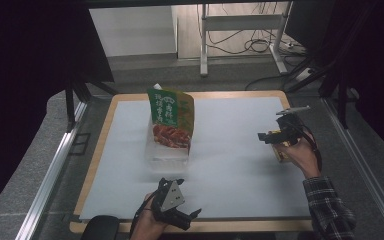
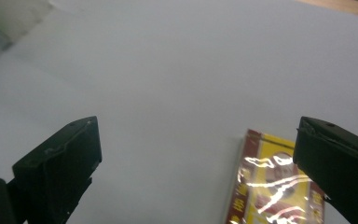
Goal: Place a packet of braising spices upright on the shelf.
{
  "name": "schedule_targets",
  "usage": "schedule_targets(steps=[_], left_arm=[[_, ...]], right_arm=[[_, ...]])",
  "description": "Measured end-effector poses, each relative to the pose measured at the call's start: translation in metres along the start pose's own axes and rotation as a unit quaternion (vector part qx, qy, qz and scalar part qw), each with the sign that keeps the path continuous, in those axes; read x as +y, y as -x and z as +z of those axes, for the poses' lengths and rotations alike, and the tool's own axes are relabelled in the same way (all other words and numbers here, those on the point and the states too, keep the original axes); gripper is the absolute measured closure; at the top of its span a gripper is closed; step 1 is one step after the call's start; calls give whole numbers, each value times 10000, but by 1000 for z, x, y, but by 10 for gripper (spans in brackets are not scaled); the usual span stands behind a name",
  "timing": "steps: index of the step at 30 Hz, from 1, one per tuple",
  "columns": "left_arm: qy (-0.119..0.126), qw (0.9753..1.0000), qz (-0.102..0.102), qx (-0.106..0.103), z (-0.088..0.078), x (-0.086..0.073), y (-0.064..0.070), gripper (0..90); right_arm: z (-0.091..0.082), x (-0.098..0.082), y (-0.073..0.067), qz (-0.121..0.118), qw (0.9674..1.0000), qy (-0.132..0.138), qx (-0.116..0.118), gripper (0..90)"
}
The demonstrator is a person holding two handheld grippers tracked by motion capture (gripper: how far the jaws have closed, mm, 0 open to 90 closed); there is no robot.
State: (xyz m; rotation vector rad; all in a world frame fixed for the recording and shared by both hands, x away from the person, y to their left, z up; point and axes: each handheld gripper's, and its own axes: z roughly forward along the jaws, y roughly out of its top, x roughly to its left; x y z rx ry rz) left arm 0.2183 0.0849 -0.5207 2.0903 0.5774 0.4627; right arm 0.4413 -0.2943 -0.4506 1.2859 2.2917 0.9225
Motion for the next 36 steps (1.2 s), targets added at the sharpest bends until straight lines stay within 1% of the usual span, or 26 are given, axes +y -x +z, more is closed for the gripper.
schedule_targets(steps=[1, 3, 7, 8, 12, 16, 19, 22, 24, 25, 28, 30, 33, 34, 36], left_arm=[[-2, 10000, 7, 2, 0, 0, 0, 0], [-8, 10000, 15, 15, 0, 0, 0, 0], [-19, 10000, 26, 9, 0, 0, 0, 0], [-19, 10000, 24, 11, 0, 0, 0, 0], [-23, 10000, 26, 18, 0, 0, 0, 0], [-33, 10000, 37, 18, 1, 0, 0, 0], [-41, 10000, 47, 20, 1, 0, 0, 0], [-49, 10000, 54, 23, 1, 0, 0, 0], [-54, 10000, 58, 27, 1, 0, 0, 0], [-58, 10000, 64, 27, 1, 0, 1, 0], [-66, 9999, 78, 24, 1, 0, 1, 0], [-69, 9999, 82, 26, 1, 0, 1, 0], [-53, 10000, 69, 31, 1, 0, 1, 0], [-50, 10000, 70, 34, 0, 0, 0, 0], [-43, 10000, 63, 36, 0, 0, 0, 0]], right_arm=[[1, -2, 2, -1, 10000, -59, -58, 24], [3, -6, 6, 22, 9999, -87, -129, 65], [7, -14, 13, 52, 9988, -294, -396, 98], [9, -16, 15, 107, 9983, -353, -448, 102], [14, -22, 23, 230, 9973, -493, -486, 110], [20, -27, 28, 272, 9959, -610, -606, 141], [25, -30, 31, 280, 9943, -710, -740, 181], [28, -31, 34, 319, 9934, -778, -777, 201], [30, -32, 35, 331, 9928, -863, -765, 216], [31, -32, 36, 315, 9922, -902, -796, 219], [34, -31, 37, 358, 9914, -1001, -760, 241], [36, -30, 37, 341, 9907, -1069, -772, 252], [37, -28, 38, 391, 9894, -1162, -777, 264], [37, -28, 37, 444, 9889, -1198, -762, 279], [36, -27, 37, 457, 9888, -1214, -743, 307]])
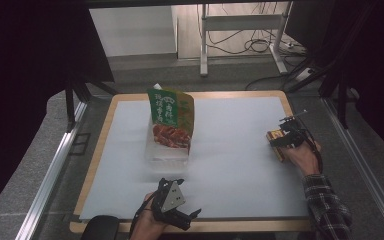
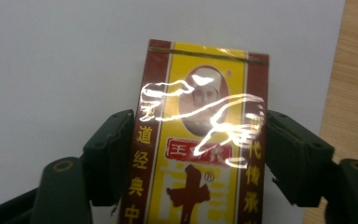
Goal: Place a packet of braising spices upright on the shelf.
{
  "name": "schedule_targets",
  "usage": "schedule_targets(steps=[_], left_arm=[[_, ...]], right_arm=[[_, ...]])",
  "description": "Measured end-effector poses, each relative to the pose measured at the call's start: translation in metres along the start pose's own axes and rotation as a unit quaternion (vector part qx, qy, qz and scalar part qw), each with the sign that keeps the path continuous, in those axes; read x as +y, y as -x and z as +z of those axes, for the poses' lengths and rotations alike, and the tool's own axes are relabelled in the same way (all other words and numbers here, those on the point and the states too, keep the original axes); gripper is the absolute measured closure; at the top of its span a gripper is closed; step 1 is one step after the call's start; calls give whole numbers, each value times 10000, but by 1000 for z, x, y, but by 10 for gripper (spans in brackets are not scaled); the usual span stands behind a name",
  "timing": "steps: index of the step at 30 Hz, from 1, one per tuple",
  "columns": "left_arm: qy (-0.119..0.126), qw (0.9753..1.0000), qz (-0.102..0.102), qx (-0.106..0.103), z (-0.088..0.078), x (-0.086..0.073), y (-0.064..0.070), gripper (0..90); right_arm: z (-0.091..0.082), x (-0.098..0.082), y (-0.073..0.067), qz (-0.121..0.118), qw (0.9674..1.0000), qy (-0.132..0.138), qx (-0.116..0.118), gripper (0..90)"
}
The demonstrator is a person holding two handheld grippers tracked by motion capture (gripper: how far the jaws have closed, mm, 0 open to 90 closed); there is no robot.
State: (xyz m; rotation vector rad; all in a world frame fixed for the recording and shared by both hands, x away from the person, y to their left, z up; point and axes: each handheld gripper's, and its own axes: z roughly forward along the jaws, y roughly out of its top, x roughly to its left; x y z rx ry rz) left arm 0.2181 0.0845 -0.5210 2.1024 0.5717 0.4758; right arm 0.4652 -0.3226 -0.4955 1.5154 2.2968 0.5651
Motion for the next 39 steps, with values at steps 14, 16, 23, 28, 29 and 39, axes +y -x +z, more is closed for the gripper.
schedule_targets(steps=[14, 16, 23, 28, 29, 39], left_arm=[[21, 10000, 14, 14, -1, 1, 0, 0], [22, 10000, 14, 18, -1, 1, 0, 0], [22, 10000, 24, 26, -1, 1, 0, 0], [23, 10000, 19, 23, -1, 1, 0, 0], [26, 10000, 15, 22, -1, 1, 0, 0], [24, 10000, 20, 33, -2, 1, 0, 0]], right_arm=[[-35, 2, -28, -725, 9964, 187, 390, 321], [-41, 1, -36, -891, 9947, 181, 478, 322], [-50, -8, -69, -1487, 9840, 178, 963, 322], [-43, -18, -90, -1816, 9764, 85, 1168, 321], [-41, -20, -93, -1866, 9754, 54, 1169, 321], [-31, -24, -96, -2011, 9729, -54, 1142, 249]])
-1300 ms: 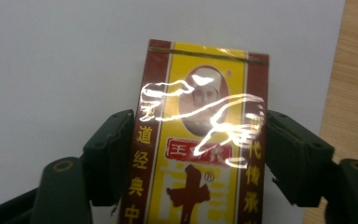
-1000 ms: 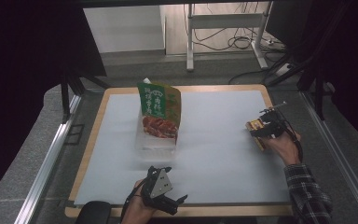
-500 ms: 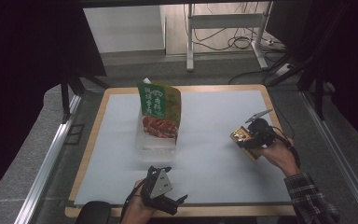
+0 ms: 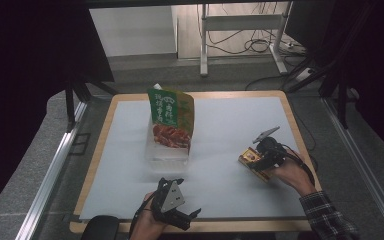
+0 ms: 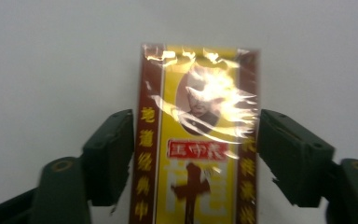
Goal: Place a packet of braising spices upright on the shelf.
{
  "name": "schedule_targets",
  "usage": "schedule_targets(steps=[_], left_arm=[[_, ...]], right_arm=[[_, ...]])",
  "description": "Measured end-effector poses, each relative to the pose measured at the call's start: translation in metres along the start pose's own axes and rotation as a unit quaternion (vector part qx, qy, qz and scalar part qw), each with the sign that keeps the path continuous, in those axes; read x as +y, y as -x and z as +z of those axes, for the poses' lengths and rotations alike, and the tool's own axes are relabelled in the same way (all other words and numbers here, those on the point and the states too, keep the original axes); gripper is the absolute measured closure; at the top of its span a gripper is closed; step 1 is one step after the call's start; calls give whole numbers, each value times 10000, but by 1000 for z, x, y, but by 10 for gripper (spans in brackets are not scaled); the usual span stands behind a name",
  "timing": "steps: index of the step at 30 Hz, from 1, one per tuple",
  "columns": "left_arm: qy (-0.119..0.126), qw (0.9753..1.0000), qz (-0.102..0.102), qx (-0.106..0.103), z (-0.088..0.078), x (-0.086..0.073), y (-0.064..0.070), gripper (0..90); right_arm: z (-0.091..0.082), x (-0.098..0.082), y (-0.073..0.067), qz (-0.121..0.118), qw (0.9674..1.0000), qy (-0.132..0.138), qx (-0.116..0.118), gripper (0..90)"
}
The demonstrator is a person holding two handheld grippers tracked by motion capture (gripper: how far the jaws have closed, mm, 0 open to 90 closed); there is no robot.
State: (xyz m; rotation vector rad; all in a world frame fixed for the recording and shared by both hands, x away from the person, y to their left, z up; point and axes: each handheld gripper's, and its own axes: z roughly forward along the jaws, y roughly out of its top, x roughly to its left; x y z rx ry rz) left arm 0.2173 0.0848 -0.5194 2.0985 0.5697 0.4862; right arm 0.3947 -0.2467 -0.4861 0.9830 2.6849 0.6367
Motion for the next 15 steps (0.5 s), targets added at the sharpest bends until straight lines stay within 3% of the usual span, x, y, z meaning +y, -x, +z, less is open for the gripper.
schedule_targets(steps=[5, 15], left_arm=[[-15, 10000, 25, -5, 0, 0, 0, 0], [-27, 10000, 23, -15, 1, 0, 0, 0]], right_arm=[[-4, 12, 2, 28, 9998, -194, 56, 241], [16, 29, 3, -182, 9967, -791, 97, 249]])
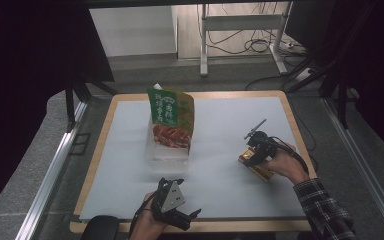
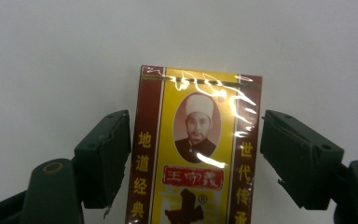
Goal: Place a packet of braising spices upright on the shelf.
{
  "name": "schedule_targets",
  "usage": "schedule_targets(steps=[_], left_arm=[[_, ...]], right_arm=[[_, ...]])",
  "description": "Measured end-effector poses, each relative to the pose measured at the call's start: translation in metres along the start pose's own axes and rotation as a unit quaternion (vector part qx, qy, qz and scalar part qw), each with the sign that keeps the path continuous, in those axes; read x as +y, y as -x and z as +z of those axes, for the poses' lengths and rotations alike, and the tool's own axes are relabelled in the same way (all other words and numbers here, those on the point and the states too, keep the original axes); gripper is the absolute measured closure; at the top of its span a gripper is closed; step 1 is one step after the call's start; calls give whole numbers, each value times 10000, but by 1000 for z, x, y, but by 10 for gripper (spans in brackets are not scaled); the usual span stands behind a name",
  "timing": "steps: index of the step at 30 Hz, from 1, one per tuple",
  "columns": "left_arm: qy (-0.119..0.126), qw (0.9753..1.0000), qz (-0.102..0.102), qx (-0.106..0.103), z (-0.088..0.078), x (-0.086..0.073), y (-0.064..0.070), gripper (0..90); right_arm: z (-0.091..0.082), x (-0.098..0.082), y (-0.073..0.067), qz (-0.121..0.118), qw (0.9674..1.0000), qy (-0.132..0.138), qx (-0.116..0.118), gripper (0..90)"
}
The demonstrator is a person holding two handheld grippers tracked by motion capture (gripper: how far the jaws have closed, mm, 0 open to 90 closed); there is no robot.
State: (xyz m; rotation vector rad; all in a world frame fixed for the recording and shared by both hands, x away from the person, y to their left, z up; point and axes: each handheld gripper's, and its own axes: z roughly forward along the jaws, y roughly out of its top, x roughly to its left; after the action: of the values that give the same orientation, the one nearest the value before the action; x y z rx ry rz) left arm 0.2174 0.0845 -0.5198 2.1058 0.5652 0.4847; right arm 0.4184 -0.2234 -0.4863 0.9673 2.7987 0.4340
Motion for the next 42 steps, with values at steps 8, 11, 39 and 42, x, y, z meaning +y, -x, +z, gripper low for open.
schedule_targets(steps=[8, 11, 39, 42], left_arm=[[2, 10000, 3, 1, 0, 0, 0, 0], [22, 10000, -31, -16, 0, 0, -1, 0], [19, 10000, -37, -8, -1, 0, -1, 0], [-19, 10000, 5, -11, -1, 0, -1, 0]], right_arm=[[8, 6, 0, 34, 9994, -342, 29, 311], [3, 6, -2, 17, 9996, -275, -21, 316], [-53, -8, -8, 130, 9801, 1972, 201, 321], [-57, -6, -12, 95, 9753, 2195, 216, 321]])
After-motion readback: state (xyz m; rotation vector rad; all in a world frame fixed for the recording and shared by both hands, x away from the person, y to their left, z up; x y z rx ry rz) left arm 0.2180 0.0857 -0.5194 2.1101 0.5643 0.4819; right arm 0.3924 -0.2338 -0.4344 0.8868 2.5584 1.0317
